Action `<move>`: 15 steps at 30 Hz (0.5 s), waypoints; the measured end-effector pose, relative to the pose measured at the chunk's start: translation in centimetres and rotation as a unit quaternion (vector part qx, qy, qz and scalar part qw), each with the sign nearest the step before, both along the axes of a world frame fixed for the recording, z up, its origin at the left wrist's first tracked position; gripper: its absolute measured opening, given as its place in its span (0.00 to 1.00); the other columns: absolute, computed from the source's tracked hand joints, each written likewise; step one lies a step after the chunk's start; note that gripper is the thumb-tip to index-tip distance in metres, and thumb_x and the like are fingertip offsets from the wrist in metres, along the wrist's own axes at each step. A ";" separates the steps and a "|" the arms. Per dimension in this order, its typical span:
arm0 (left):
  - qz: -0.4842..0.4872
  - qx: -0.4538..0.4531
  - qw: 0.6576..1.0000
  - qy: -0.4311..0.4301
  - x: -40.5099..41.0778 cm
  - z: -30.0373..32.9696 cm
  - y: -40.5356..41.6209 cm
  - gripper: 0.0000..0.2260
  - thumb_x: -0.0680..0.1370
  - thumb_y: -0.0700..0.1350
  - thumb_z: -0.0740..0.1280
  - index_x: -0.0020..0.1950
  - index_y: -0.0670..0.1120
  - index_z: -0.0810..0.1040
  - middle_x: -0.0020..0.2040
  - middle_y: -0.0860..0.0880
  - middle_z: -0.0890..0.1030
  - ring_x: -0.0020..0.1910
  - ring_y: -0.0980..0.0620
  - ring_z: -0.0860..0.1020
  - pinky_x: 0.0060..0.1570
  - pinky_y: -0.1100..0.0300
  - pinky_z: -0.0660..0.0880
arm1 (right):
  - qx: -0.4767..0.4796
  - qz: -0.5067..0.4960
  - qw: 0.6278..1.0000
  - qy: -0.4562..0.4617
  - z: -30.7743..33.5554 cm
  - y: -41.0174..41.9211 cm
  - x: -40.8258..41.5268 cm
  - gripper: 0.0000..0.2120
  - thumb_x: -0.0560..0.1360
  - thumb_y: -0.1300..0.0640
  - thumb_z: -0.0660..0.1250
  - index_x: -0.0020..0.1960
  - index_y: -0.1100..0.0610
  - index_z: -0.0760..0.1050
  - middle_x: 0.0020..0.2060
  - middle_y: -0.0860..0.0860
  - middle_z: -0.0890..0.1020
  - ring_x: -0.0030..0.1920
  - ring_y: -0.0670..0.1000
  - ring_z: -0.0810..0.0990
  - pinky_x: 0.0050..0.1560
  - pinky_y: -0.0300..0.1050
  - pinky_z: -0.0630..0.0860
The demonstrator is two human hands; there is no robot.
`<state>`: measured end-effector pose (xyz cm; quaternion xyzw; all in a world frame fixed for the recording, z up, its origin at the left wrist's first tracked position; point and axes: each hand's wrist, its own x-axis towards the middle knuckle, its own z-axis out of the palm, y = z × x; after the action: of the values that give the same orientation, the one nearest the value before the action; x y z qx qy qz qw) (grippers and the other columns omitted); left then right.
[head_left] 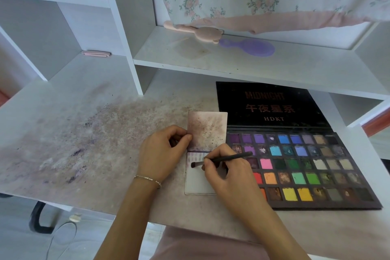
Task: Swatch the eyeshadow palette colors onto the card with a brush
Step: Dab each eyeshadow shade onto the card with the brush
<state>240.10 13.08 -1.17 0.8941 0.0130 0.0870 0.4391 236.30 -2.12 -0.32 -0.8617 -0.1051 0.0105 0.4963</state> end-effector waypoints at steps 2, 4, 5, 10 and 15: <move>-0.001 -0.006 1.000 0.003 0.0 0.0 0.0 0.08 0.72 0.47 0.69 0.36 0.61 0.75 0.34 0.62 0.79 0.34 0.63 0.76 0.36 0.67 0.70 | 0.005 0.000 1.000 0.001 -0.1 0.0 0.0 0.07 0.73 0.59 0.65 0.39 0.50 0.69 0.36 0.47 0.77 0.39 0.41 0.73 0.38 0.31 0.71; -0.001 -0.010 1.000 0.007 0.1 0.0 0.0 0.08 0.72 0.48 0.69 0.36 0.61 0.75 0.34 0.61 0.79 0.34 0.63 0.76 0.36 0.66 0.71 | 0.034 -0.012 0.999 -0.013 -0.1 -0.2 -0.2 0.08 0.73 0.59 0.65 0.39 0.49 0.69 0.34 0.47 0.77 0.37 0.41 0.74 0.35 0.31 0.71; -0.001 -0.010 1.000 0.008 0.1 0.0 0.0 0.08 0.72 0.48 0.69 0.36 0.61 0.75 0.34 0.62 0.79 0.34 0.63 0.76 0.35 0.67 0.70 | 0.057 -0.029 0.997 -0.032 0.0 -0.3 -0.3 0.08 0.73 0.60 0.65 0.39 0.49 0.70 0.33 0.46 0.77 0.36 0.42 0.75 0.34 0.32 0.71; 0.003 -0.010 1.000 0.011 0.1 -0.1 0.1 0.09 0.72 0.48 0.69 0.35 0.62 0.75 0.33 0.62 0.78 0.33 0.65 0.75 0.34 0.68 0.68 | 0.132 -0.140 0.973 -0.126 0.7 -1.8 -0.2 0.08 0.71 0.58 0.61 0.42 0.44 0.70 0.33 0.46 0.76 0.34 0.43 0.76 0.31 0.28 0.70; 0.009 -0.012 1.000 0.005 0.0 -0.2 0.2 0.11 0.71 0.47 0.69 0.34 0.63 0.73 0.32 0.63 0.78 0.35 0.65 0.76 0.35 0.68 0.68 | 0.134 -0.198 0.960 -0.145 0.9 -5.1 -0.1 0.13 0.74 0.62 0.63 0.42 0.43 0.73 0.35 0.45 0.81 0.36 0.41 0.78 0.36 0.27 0.72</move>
<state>240.14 13.25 -1.38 0.8892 0.0242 0.0866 0.4487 236.18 -7.24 0.54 -0.7832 -0.0039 -0.2266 0.5789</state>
